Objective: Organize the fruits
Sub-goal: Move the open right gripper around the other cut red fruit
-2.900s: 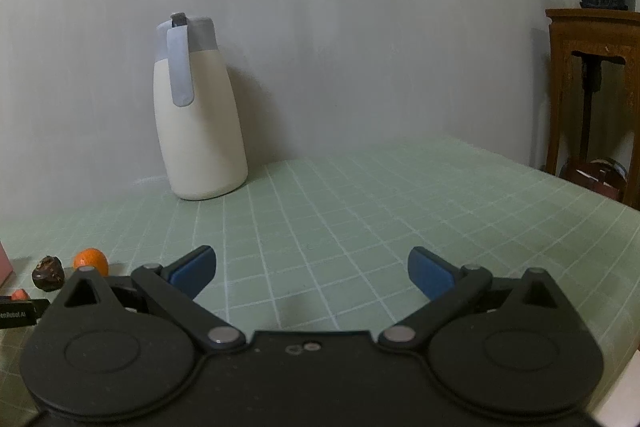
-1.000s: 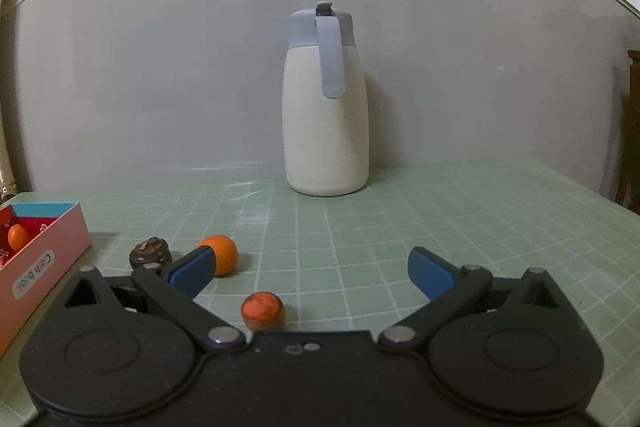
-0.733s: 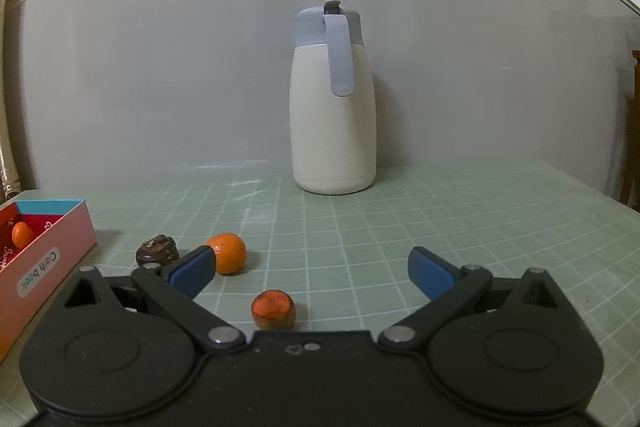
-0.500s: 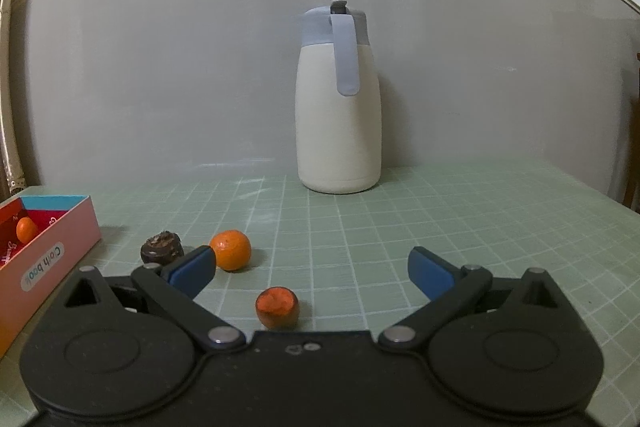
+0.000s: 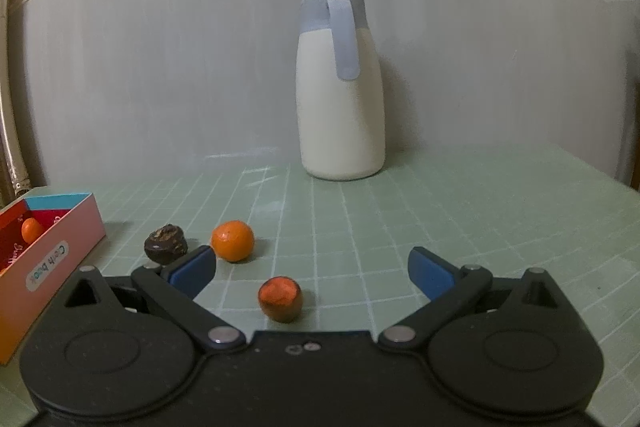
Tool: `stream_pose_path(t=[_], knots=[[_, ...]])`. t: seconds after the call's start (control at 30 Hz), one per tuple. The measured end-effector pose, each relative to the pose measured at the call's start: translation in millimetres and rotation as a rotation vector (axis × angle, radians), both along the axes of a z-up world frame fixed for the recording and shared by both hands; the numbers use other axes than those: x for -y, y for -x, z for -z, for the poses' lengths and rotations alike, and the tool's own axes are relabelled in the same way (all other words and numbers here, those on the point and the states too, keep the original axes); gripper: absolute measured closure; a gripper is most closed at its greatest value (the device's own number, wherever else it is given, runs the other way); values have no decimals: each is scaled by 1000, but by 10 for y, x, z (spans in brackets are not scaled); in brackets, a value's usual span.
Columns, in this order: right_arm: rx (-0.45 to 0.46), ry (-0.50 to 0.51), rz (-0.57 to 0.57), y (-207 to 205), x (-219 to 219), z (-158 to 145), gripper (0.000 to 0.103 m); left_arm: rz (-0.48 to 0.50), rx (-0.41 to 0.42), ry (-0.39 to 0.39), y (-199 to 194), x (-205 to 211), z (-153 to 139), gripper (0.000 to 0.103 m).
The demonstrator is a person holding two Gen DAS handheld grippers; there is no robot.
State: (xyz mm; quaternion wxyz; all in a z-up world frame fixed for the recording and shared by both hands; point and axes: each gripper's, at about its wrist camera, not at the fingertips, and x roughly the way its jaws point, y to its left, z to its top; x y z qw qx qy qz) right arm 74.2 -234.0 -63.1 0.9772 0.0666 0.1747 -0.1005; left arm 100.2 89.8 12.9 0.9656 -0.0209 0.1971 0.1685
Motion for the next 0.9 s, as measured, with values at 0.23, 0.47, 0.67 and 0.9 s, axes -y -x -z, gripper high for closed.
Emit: stream_pose_path(t=[0.23,0.47,0.67,0.9], knots=[[-28,-9,-27,-106,-104,39,4,-39,9,4,129,-159,-9,4],[-79,-59,-17,-252,-104,73,24,-96,13,14,247,-372,-4,2],[-135,-82,3,-367,-98,140,34,-148,14,23,300,-563,21,1],[-177,-83,19,-462,-126,188,41,-189,12,14,374,-725,50,1]])
